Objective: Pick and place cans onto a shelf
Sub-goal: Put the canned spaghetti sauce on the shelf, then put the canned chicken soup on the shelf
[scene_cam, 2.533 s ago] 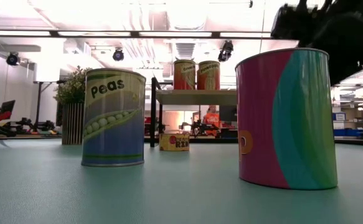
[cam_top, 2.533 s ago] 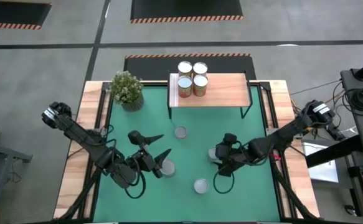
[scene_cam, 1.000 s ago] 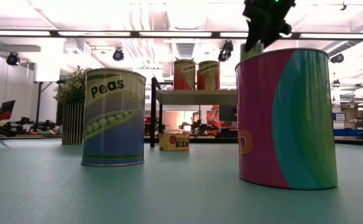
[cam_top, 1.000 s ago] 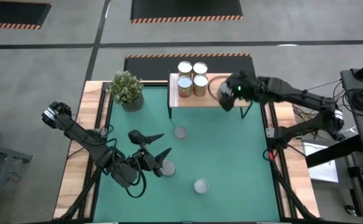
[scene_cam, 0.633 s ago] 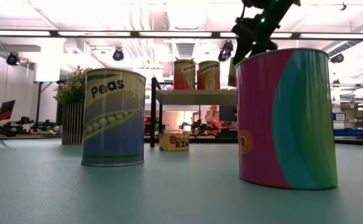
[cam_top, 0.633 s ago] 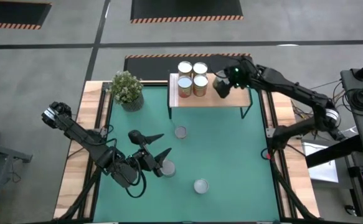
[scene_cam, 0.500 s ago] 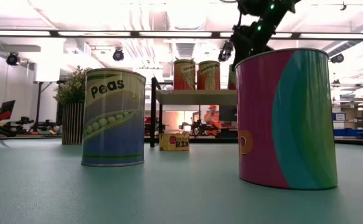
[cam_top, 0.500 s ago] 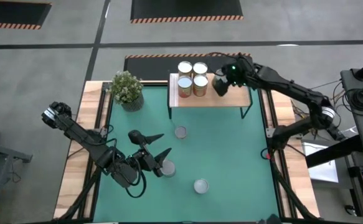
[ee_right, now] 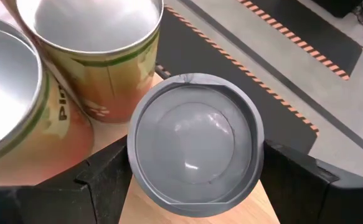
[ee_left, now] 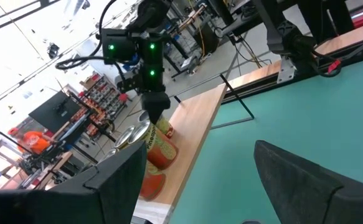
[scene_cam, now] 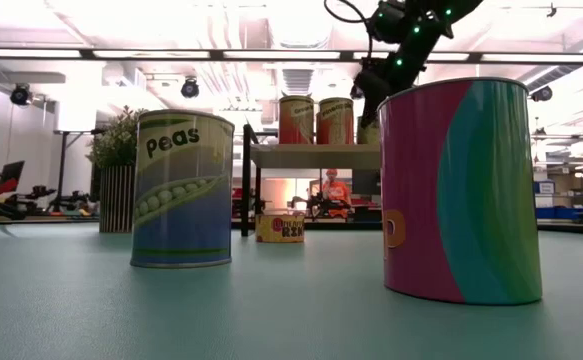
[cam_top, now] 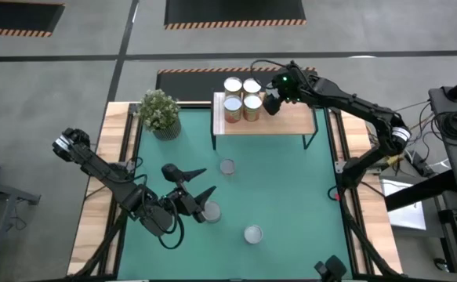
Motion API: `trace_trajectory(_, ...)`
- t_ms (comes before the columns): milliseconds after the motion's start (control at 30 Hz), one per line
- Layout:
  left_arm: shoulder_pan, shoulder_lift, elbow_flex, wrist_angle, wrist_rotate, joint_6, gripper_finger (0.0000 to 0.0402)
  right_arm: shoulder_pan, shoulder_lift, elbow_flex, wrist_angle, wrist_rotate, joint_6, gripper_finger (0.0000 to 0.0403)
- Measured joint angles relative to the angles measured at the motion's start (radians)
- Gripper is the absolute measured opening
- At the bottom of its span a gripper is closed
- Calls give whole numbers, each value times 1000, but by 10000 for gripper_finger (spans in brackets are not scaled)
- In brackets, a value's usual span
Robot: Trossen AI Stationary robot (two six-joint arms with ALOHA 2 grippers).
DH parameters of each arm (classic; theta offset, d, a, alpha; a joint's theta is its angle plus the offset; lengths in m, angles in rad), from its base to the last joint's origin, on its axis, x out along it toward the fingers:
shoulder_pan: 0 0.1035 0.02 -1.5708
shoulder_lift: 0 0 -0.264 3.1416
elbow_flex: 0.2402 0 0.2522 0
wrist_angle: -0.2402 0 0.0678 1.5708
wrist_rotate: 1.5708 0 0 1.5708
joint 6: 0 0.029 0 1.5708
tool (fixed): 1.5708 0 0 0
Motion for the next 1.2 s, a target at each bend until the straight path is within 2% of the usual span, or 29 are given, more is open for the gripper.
trace_trajectory(300, 0, 0, 0, 0, 0, 0, 279, 0, 15, 19, 0, 7, 14, 295)
trace_trajectory(633, 0, 0, 0, 0, 0, 0, 279, -4, 15, 19, -23, 7, 28, 327)
trace_trajectory(867, 0, 0, 0, 0, 0, -1, 279, -5, 15, 22, -23, 8, 19, 329)
trace_trajectory(1033, 0, 0, 0, 0, 0, -1, 279, -4, -3, 71, -48, 8, 21, 331)
trace_trajectory(1200, 0, 0, 0, 0, 0, -1, 279, 4, -26, 136, -144, 5, 35, 331)
